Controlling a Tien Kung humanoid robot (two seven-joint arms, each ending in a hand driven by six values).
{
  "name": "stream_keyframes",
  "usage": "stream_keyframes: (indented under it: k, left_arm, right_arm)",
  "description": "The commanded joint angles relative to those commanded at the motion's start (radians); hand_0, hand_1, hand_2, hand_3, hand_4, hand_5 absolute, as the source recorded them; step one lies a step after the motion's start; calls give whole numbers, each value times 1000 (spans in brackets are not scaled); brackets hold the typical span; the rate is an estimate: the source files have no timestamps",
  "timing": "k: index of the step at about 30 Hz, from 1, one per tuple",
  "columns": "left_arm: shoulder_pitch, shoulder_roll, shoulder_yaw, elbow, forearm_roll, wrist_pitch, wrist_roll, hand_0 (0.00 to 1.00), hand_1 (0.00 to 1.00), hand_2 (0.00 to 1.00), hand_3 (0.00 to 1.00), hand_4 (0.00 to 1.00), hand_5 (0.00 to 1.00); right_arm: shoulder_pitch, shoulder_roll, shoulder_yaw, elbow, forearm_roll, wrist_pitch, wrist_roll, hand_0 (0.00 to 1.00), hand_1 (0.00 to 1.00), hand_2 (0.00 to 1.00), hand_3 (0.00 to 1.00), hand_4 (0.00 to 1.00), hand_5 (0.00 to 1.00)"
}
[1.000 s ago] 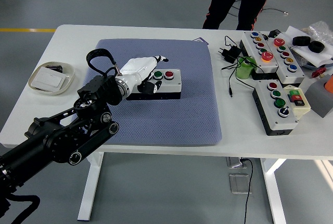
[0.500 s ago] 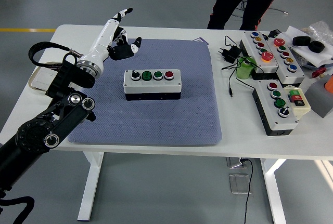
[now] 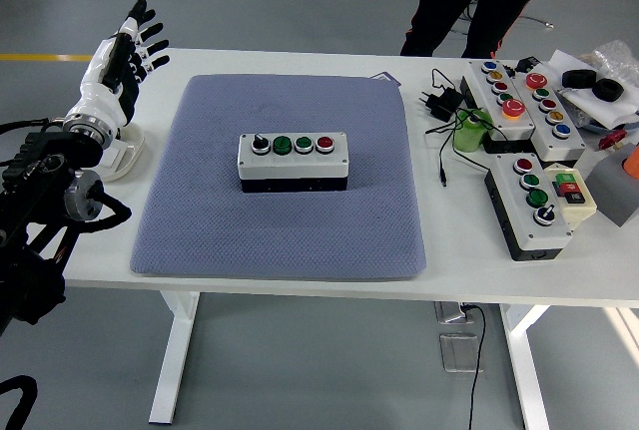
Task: Pick up the button,place it on the desk,press the button,press the button
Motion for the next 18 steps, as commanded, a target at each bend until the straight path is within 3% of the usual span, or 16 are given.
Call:
stream_keyframes:
  k: [5,18]
  left_arm:
    - [19,5,-14,15,-172,-17,2,811,828,849,847,709,978]
    - [16,-10,-6,26,-181,-16,2,826,834,847,863,707,985]
  right_arm:
    - [-4,0,-3,0,-5,-1,-2,650,508,549,587,267,375]
    - [-4,4,-1,0,-14,-2,-2,650,508,549,587,267,376]
